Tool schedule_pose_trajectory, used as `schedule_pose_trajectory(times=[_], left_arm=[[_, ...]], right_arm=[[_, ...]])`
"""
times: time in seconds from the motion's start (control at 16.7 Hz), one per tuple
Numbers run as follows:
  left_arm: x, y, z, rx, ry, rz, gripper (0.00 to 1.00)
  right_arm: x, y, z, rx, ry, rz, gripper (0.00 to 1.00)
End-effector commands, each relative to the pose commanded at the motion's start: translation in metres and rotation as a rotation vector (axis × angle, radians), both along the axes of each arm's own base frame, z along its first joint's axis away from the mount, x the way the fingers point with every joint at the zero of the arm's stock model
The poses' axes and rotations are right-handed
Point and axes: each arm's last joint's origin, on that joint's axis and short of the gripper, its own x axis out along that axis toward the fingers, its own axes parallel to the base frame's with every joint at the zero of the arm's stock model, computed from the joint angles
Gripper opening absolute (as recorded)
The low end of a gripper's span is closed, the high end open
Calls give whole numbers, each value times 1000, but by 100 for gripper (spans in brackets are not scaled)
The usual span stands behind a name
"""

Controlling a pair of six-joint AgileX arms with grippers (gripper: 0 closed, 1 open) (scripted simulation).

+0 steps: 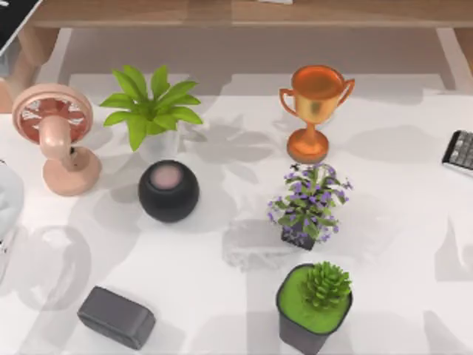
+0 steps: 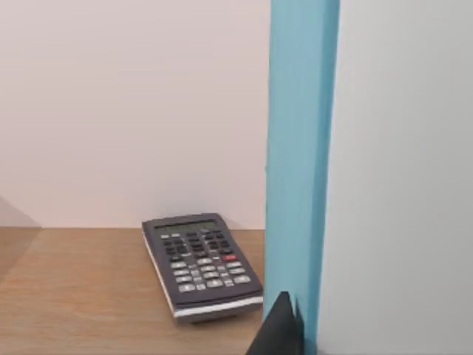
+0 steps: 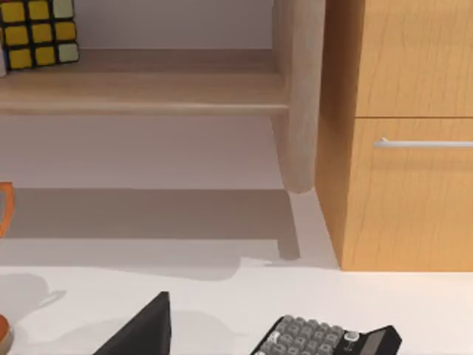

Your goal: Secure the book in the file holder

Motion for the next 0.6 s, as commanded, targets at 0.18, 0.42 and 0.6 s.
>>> schedule_pose_trajectory(times=[0.18, 0.42, 0.6], left_arm=[[-2, 13, 11, 0, -32, 14, 0], [1, 90, 42, 71, -133, 138, 0], [6, 173, 49, 219, -158, 295, 0]], right_arm=[[0, 0, 0, 0, 0, 0, 100], [0, 0, 0, 0, 0, 0, 100], [0, 0, 0, 0, 0, 0, 100]])
